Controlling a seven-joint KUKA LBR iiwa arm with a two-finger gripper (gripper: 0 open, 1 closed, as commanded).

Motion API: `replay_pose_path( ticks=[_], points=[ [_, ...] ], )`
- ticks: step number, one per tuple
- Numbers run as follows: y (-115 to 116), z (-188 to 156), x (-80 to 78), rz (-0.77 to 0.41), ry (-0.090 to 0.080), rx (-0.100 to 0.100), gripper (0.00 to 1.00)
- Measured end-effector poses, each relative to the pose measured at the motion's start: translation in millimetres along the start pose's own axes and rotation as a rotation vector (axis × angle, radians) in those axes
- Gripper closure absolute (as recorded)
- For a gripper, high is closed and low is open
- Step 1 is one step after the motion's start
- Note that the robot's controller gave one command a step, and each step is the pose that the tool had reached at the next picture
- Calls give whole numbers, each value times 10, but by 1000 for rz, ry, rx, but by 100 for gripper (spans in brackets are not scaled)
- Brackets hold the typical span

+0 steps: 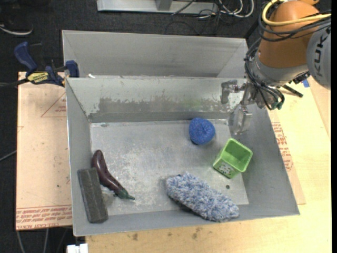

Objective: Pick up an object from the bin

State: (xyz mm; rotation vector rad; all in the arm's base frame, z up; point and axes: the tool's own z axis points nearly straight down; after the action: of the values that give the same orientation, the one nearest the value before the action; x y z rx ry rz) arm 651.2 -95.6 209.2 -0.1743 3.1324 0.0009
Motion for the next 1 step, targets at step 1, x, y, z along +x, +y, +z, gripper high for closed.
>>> replay_pose_path(
  ticks=[1],
  points=[
    [-127, 257, 300, -61, -2, 0, 0]
  ],
)
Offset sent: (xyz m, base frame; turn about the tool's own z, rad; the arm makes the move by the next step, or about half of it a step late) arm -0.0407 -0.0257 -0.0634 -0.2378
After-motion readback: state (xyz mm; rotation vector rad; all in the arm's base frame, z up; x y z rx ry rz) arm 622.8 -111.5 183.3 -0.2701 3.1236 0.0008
